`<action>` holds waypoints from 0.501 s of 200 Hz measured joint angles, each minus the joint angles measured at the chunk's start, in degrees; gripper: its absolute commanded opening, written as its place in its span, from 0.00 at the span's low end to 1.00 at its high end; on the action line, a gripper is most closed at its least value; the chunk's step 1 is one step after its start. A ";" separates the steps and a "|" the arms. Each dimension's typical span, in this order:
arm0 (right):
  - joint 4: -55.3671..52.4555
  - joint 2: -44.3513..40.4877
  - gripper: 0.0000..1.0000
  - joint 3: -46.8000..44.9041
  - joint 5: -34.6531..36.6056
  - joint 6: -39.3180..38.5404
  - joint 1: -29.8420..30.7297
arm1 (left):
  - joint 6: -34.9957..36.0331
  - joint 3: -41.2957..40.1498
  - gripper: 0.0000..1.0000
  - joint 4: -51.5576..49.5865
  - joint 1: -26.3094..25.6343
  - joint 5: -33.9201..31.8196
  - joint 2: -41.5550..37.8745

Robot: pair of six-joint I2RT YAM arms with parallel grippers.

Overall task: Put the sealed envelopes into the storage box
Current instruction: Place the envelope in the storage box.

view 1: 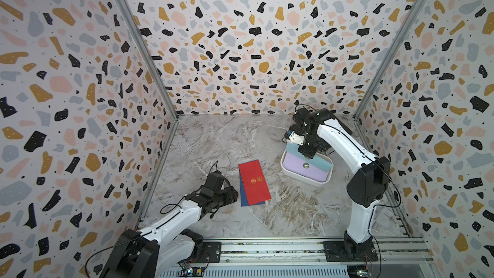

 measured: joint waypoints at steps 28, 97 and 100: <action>0.02 1.75 0.00 -0.83 -0.48 -1.99 -0.33 | 0.02 0.02 0.64 0.00 0.00 0.04 0.02; -0.02 4.52 0.24 -2.82 -1.81 -3.50 -0.33 | 0.04 0.02 0.64 0.61 0.00 0.42 0.28; 0.04 4.66 0.26 -2.86 -1.60 -3.43 -0.33 | 0.04 0.02 0.64 0.63 0.00 0.44 0.28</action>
